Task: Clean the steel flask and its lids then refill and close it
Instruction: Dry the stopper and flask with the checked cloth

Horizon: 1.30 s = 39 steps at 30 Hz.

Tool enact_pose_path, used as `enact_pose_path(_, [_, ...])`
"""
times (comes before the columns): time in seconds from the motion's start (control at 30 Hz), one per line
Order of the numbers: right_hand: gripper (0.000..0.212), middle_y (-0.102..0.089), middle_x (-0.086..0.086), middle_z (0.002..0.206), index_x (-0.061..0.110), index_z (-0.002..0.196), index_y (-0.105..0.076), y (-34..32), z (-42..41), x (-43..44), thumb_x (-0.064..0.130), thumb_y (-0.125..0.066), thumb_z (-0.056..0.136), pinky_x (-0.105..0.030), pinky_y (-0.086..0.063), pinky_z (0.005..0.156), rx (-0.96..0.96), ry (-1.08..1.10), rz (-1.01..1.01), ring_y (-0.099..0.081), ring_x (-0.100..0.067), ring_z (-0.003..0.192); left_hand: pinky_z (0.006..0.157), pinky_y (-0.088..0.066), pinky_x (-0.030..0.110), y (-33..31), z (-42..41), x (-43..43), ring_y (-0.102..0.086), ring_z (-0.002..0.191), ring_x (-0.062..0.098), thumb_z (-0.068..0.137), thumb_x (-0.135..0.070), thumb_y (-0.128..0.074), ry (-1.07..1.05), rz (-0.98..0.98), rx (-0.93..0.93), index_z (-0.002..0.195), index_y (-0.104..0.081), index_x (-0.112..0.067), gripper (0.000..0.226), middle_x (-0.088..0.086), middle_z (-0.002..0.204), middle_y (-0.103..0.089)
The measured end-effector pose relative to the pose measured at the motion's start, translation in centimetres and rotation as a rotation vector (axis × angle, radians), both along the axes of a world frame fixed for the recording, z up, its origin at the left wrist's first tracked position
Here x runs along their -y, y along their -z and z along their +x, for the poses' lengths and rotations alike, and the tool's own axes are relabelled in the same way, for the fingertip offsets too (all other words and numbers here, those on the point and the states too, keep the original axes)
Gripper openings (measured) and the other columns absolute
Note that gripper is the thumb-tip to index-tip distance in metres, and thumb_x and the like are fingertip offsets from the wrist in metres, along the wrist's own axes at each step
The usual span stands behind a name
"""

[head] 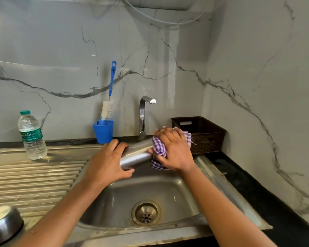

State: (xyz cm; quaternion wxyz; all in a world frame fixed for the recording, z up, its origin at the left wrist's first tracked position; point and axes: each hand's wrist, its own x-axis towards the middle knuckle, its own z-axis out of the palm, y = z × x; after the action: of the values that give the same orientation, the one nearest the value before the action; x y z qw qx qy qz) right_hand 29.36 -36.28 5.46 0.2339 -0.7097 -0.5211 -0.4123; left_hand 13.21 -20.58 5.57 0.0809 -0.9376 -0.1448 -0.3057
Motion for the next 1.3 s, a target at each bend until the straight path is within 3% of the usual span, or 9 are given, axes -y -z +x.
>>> enact_pose_path(0.17, [0.066,-0.061,-0.005,0.119,0.014,0.120,-0.059,0.8,-0.7,-0.5,0.066,-0.039,0.083,-0.040,-0.037,0.101,0.124,-0.057,-0.231,-0.053,-0.023,0.113,0.046,-0.048,0.029,0.2,-0.1,-0.1,-0.058,0.069,0.022,0.038,-0.047,-0.089,0.085,0.227,0.011,0.103,-0.066,-0.007,0.080,0.007,0.089,-0.059])
enact_pose_path(0.4, [0.080,-0.065,-0.003,0.109,0.016,0.110,-0.062,0.8,-0.2,0.3,0.076,-0.018,0.083,-0.037,-0.043,0.094,-0.110,-0.011,-0.181,-0.058,-0.021,0.103,0.048,-0.047,0.026,0.6,0.2,-0.1,-0.058,0.070,0.018,0.038,-0.054,-0.087,0.087,0.236,-0.003,0.103,-0.067,-0.011,0.080,0.005,0.089,-0.059])
enact_pose_path(0.6, [0.072,-0.026,-0.006,0.155,0.019,0.145,-0.032,2.1,-0.7,-1.1,0.062,-0.033,0.088,-0.051,-0.012,0.115,0.170,-0.012,-0.137,-0.015,-0.025,0.145,0.064,-0.046,0.024,0.6,0.5,0.2,-0.057,0.078,0.009,0.053,-0.057,-0.082,0.047,-0.416,0.114,0.114,-0.061,-0.022,0.074,-0.006,0.098,-0.060])
enact_pose_path(0.73, [0.083,0.027,0.012,0.154,0.048,0.145,0.009,1.5,-1.3,-1.8,0.077,-0.033,0.080,-0.045,0.005,0.116,-0.573,-0.314,0.144,0.018,-0.018,0.144,0.058,-0.045,0.016,0.6,0.8,0.8,-0.062,0.078,0.002,0.055,-0.051,-0.085,0.190,-0.906,0.209,0.109,-0.060,-0.024,0.066,-0.010,0.094,-0.065])
enact_pose_path(0.8, [0.096,0.007,0.012,0.158,0.053,0.144,0.005,0.7,-2.3,-1.5,0.081,-0.048,0.069,-0.039,-0.016,0.115,-1.135,-0.661,0.296,-0.008,-0.012,0.144,0.061,-0.049,0.019,0.9,1.0,1.2,-0.066,0.079,0.005,0.043,-0.060,-0.085,0.261,-1.013,0.214,0.108,-0.059,-0.024,0.079,-0.007,0.095,-0.068])
enact_pose_path(0.9, [0.079,-0.058,-0.009,0.129,0.016,0.138,-0.043,-0.4,-2.8,-0.4,0.070,-0.044,0.080,-0.040,-0.042,0.103,-1.629,-0.891,0.483,-0.056,-0.019,0.117,0.060,-0.050,0.018,0.9,0.9,1.5,-0.066,0.078,0.004,0.036,-0.065,-0.080,0.281,-1.003,0.217,0.108,-0.059,-0.026,0.085,-0.010,0.093,-0.067])
enact_pose_path(0.97, [0.066,-0.068,-0.012,0.107,0.011,0.112,-0.062,-1.3,-2.3,0.2,0.065,-0.034,0.085,-0.045,-0.044,0.099,-1.748,-0.909,0.635,-0.064,-0.024,0.101,0.059,-0.050,0.016,1.1,1.0,1.8,-0.065,0.079,0.003,0.036,-0.070,-0.072,0.299,-0.953,0.204,0.106,-0.056,-0.031,0.082,-0.012,0.093,-0.066])
enact_pose_path(1.1, [0.084,-0.062,-0.020,0.121,0.006,0.123,-0.059,-1.4,-1.6,0.5,0.072,-0.042,0.075,-0.048,-0.042,0.101,-1.832,-0.931,0.887,-0.059,-0.032,0.113,0.071,-0.054,0.023,1.7,1.5,2.4,-0.062,0.086,0.005,0.044,-0.065,-0.079,0.311,-0.814,0.146,0.112,-0.055,-0.030,0.080,-0.012,0.099,-0.063])
enact_pose_path(1.3, [0.072,-0.068,-0.015,0.107,0.009,0.115,-0.061,-0.5,-2.9,-0.9,0.070,-0.036,0.085,-0.038,-0.050,0.079,-1.946,-0.820,0.803,-0.063,-0.027,0.099,0.061,-0.042,0.022,1.9,1.5,1.5,-0.053,0.077,0.010,0.053,-0.059,-0.081,0.044,-0.331,0.181,0.114,-0.053,-0.021,0.077,-0.007,0.099,-0.054])
